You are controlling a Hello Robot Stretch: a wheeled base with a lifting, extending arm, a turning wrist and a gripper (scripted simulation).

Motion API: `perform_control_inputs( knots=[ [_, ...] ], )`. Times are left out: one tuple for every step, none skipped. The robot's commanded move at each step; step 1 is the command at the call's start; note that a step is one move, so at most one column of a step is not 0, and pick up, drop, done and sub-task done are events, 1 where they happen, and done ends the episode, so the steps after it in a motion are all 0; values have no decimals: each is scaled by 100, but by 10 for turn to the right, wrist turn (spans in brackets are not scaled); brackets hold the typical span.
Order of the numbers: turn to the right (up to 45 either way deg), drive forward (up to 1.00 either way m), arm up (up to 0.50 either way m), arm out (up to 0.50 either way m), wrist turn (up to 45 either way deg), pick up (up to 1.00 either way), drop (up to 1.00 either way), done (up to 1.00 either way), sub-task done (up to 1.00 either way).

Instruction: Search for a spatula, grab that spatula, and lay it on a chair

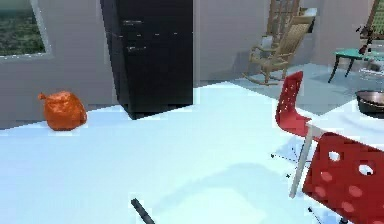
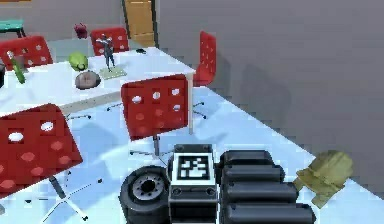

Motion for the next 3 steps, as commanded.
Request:
perform_control_inputs(
  knots=[
    [0, 75, 0, 0, 0, 0, 0, 0, 0],
    [60, 0, 0, 0, 0, 0, 0, 0, 0],
    [0, 100, 0, 0, 0, 0, 0, 0, 0]
  ],
)
